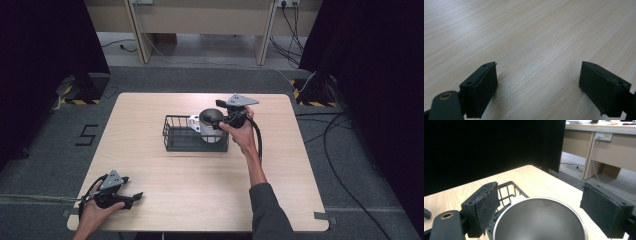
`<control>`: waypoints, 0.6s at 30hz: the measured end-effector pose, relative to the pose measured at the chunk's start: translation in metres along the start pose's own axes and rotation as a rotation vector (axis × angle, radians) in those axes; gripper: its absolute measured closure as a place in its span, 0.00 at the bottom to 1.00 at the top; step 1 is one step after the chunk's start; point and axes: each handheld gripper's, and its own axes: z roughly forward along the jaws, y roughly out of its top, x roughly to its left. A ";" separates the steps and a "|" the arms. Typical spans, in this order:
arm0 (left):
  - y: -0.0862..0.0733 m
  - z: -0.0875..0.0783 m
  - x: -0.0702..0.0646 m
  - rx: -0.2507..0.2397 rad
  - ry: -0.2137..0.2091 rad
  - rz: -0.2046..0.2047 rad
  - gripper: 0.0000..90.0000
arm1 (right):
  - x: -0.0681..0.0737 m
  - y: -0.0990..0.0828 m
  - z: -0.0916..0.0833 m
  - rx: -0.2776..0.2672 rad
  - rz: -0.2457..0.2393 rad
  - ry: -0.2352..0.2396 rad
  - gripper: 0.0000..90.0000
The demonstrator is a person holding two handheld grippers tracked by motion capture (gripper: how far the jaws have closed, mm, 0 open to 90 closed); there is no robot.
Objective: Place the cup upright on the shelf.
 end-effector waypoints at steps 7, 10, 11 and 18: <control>0.000 0.000 0.000 0.000 0.000 0.000 0.16 | 0.004 0.000 -0.016 -0.016 -0.008 -0.027 0.17; 0.000 0.000 0.000 0.000 0.000 0.000 0.16 | 0.007 0.000 -0.022 -0.019 -0.019 -0.026 0.17; 0.000 0.000 0.000 0.000 0.000 0.000 0.16 | 0.008 0.000 -0.024 -0.021 -0.016 -0.024 0.17; 0.000 0.000 0.000 0.000 0.000 0.000 0.16 | 0.015 -0.002 -0.035 -0.022 -0.022 -0.033 0.17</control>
